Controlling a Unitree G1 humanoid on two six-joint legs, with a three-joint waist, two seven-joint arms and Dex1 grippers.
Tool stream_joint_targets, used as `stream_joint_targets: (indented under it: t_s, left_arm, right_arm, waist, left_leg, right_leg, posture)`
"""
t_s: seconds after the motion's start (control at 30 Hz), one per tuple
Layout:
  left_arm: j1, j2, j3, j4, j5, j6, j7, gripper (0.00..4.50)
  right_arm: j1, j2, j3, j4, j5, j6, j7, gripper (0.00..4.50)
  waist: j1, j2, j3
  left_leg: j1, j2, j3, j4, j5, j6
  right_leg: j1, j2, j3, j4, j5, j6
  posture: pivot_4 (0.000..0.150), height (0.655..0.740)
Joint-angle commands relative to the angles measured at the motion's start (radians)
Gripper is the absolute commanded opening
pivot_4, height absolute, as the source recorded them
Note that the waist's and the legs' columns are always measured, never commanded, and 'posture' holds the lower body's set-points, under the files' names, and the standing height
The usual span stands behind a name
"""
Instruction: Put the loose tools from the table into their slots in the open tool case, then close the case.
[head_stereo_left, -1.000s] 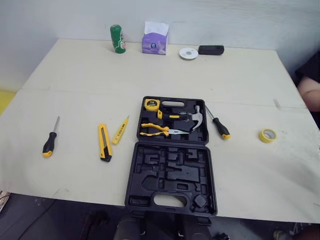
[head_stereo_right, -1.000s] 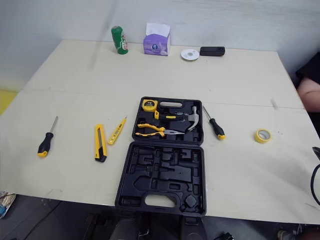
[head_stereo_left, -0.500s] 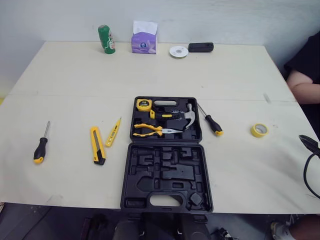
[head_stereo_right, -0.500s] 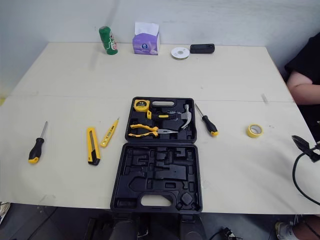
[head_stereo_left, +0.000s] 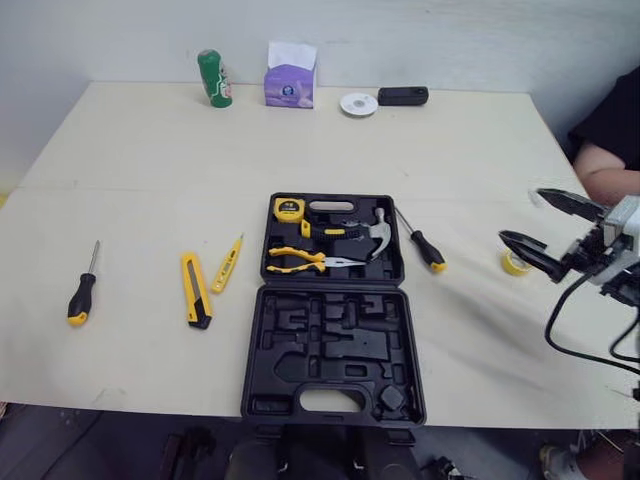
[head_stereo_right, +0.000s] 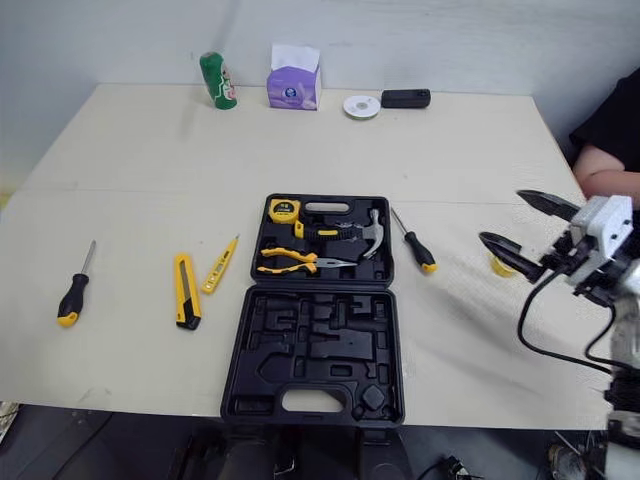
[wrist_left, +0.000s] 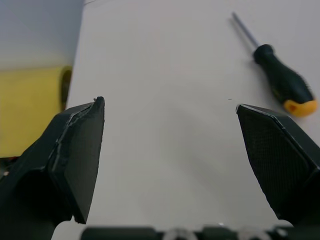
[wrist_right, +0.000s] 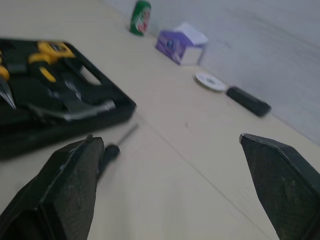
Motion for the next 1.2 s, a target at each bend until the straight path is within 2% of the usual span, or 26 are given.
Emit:
stream_joint_targets:
  t_s: [0.03, 0.2, 0.3, 0.5, 0.6, 0.8, 0.93, 1.2]
  left_arm:
    - [0.046, -0.036, 0.071, -0.264, -0.077, 0.227, 0.079, 4.43]
    - [-0.023, -0.068, 0.086, -0.531, -0.208, 0.686, 0.314, 4.43]
    - [-0.069, -0.071, 0.055, -0.657, -0.225, 0.855, 0.417, 4.43]
    - [-0.208, -0.058, -0.046, -0.741, -0.211, 1.071, 0.561, 4.43]
    - [-0.265, -0.039, -0.134, -0.736, -0.181, 1.123, 0.593, 4.43]
    - [-0.395, -0.037, -0.308, -0.619, -0.096, 1.113, 0.640, 4.43]
    - [-0.459, -0.001, -0.449, -0.554, -0.052, 1.111, 0.612, 4.43]
    - [-0.574, -0.047, -0.509, -0.427, -0.023, 1.062, 0.587, 4.43]
  right_arm:
    - [-0.043, 0.038, 0.045, -0.095, 0.040, 0.013, 0.053, 4.50]
    - [-0.117, 0.105, 0.101, -0.161, 0.087, 0.062, 0.103, 4.50]
    - [-0.129, 0.124, 0.123, -0.196, 0.111, 0.088, 0.146, 4.50]
    - [-0.128, 0.166, 0.155, -0.258, 0.151, 0.102, 0.226, 4.50]
    - [-0.129, 0.193, 0.181, -0.293, 0.163, 0.092, 0.260, 4.50]
    - [-0.123, 0.248, 0.232, -0.306, 0.127, 0.019, 0.330, 4.50]
    - [-0.115, 0.270, 0.259, -0.301, 0.114, 0.006, 0.345, 4.50]
    - [-0.096, 0.287, 0.298, -0.330, 0.099, -0.013, 0.350, 4.50]
  waist:
    - [0.004, -0.001, 0.000]
    - [0.015, -0.001, 0.000]
    - [0.025, -0.002, -0.001]
    - [0.031, -0.002, -0.001]
    - [0.032, -0.003, -0.001]
    - [0.033, -0.003, -0.001]
    - [0.035, -0.004, -0.001]
    - [0.036, -0.004, -0.001]
  left_leg:
    - [0.000, 0.000, -0.001, 0.000, 0.000, 0.000]
    - [0.000, 0.000, -0.004, 0.000, -0.001, -0.001]
    - [-0.001, 0.000, -0.004, 0.001, 0.000, -0.001]
    - [-0.001, 0.000, -0.004, 0.002, 0.000, -0.001]
    - [-0.001, 0.001, -0.004, 0.003, 0.000, -0.002]
    - [-0.001, 0.003, -0.004, 0.003, -0.001, -0.003]
    - [-0.001, 0.003, -0.004, 0.004, -0.001, -0.003]
    - [-0.002, 0.004, -0.003, 0.005, -0.001, -0.004]
  right_leg:
    - [0.000, 0.000, 0.001, 0.000, 0.000, 0.000]
    - [0.002, 0.000, 0.000, -0.001, 0.000, -0.001]
    - [0.003, 0.000, 0.000, -0.002, 0.000, -0.001]
    - [0.003, 0.002, 0.000, -0.002, 0.000, -0.001]
    - [0.003, 0.003, 0.000, -0.001, 0.001, -0.001]
    - [0.002, 0.006, 0.001, -0.002, 0.001, -0.002]
    - [0.002, 0.006, 0.000, -0.001, 0.001, -0.002]
    - [0.001, 0.007, 0.001, -0.001, 0.001, -0.002]
  posture:
    - [0.150, 0.7400]
    - [0.150, 0.7400]
    - [0.150, 0.7400]
    - [0.150, 0.7400]
    - [0.150, 0.7400]
    - [0.150, 0.7400]
    - [0.150, 0.7400]
    - [0.150, 0.7400]
